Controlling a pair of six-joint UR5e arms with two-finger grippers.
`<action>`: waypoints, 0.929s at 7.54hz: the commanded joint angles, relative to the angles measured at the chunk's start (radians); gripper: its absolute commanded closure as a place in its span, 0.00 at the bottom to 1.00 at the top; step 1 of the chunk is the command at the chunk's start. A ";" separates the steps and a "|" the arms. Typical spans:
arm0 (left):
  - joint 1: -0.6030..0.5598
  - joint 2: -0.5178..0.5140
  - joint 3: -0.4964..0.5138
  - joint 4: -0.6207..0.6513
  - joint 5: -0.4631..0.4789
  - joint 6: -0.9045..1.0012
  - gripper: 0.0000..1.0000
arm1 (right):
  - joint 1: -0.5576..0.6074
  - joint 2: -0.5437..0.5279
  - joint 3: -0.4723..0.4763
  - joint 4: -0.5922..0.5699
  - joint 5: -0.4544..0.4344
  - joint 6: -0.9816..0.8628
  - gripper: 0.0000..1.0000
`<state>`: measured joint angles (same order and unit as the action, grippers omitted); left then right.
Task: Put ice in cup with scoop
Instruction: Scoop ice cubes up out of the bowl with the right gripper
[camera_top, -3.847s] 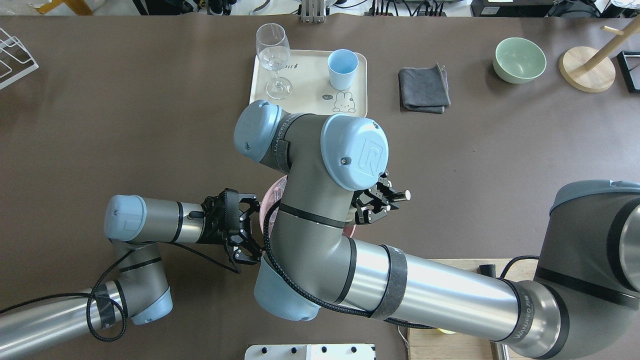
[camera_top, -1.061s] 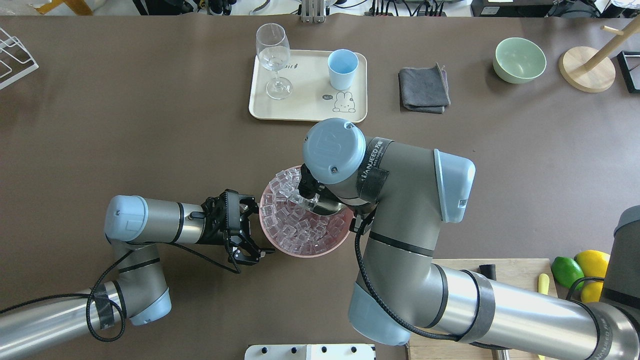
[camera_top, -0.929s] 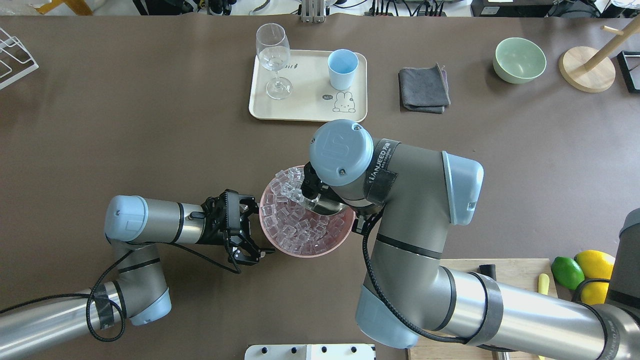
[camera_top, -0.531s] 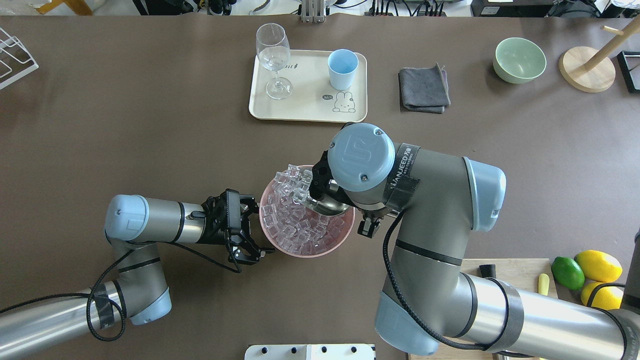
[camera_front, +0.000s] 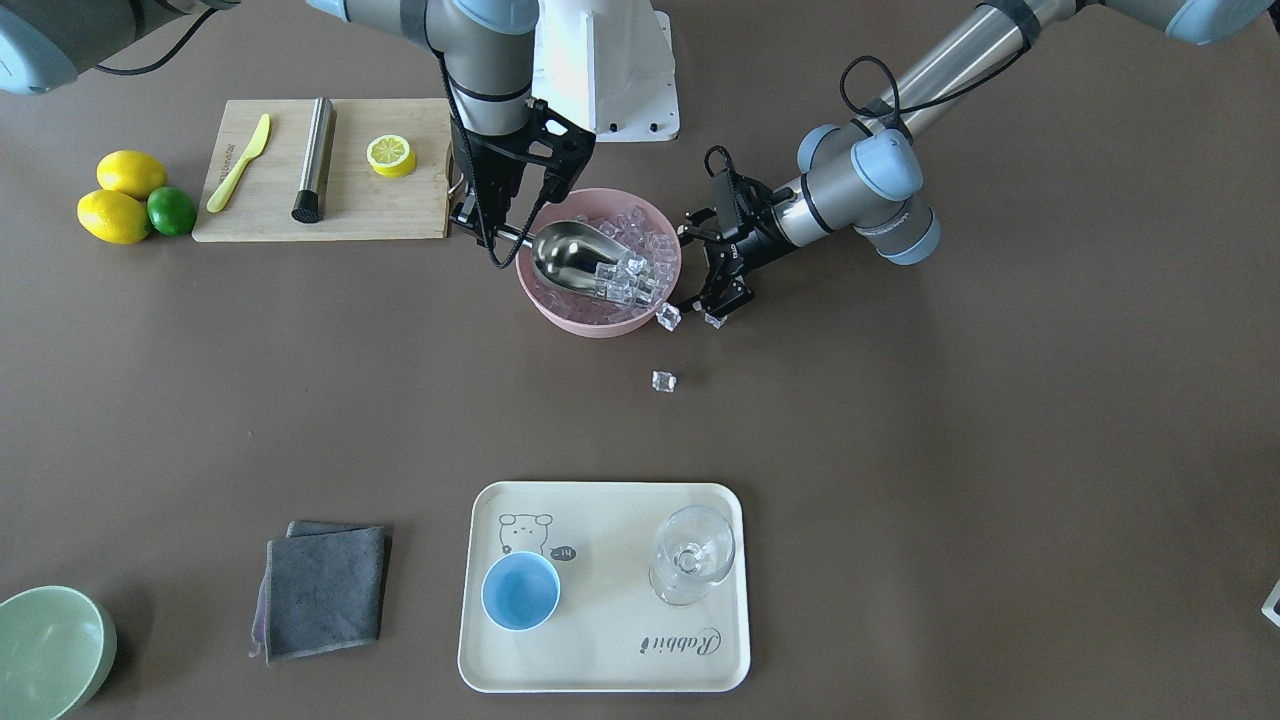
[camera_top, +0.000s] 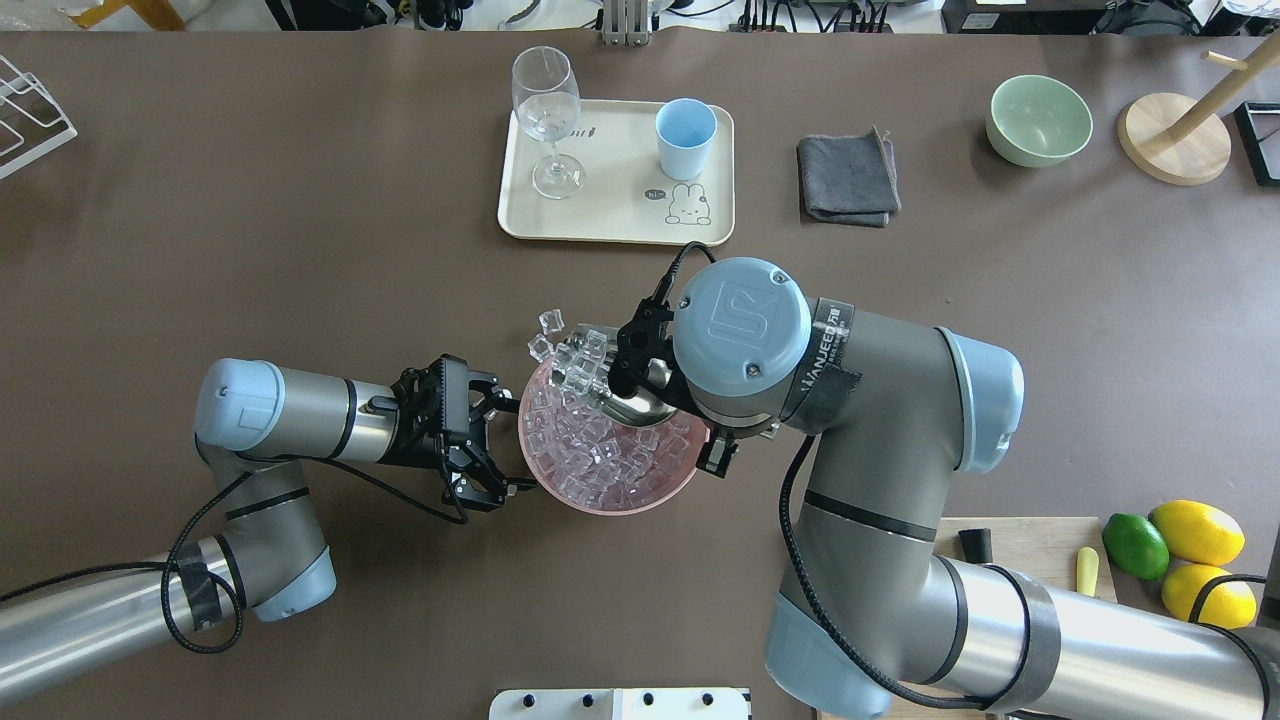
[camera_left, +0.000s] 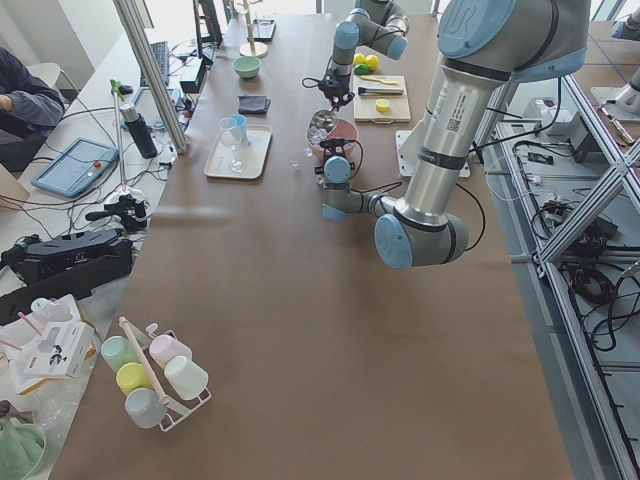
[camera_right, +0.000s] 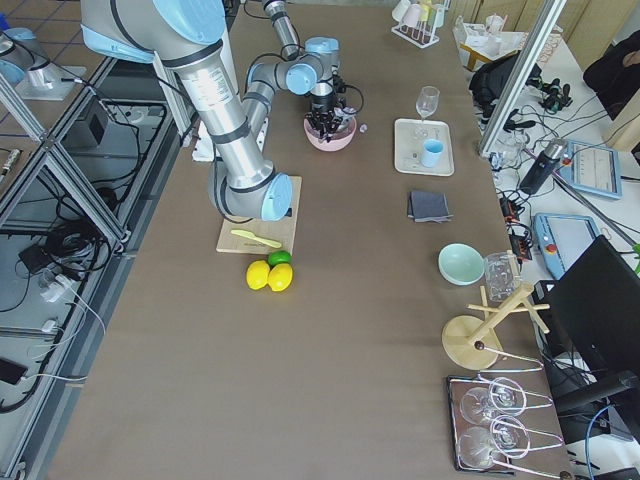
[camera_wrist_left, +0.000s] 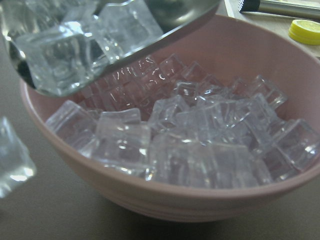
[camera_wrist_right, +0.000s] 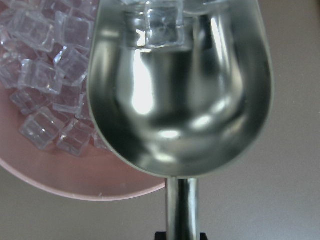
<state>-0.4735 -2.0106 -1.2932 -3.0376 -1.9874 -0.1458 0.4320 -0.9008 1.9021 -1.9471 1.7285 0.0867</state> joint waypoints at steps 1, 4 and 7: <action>-0.068 0.001 0.003 0.005 -0.066 0.018 0.02 | -0.006 -0.045 0.040 0.088 0.000 0.034 1.00; -0.106 -0.003 0.003 0.082 -0.117 0.140 0.02 | -0.006 -0.128 0.181 0.187 0.002 0.068 1.00; -0.114 -0.003 0.000 0.083 -0.117 0.137 0.02 | 0.013 -0.173 0.224 0.376 -0.015 0.275 1.00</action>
<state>-0.5831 -2.0140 -1.2913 -2.9564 -2.1037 -0.0087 0.4283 -1.0440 2.1131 -1.6842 1.7254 0.2725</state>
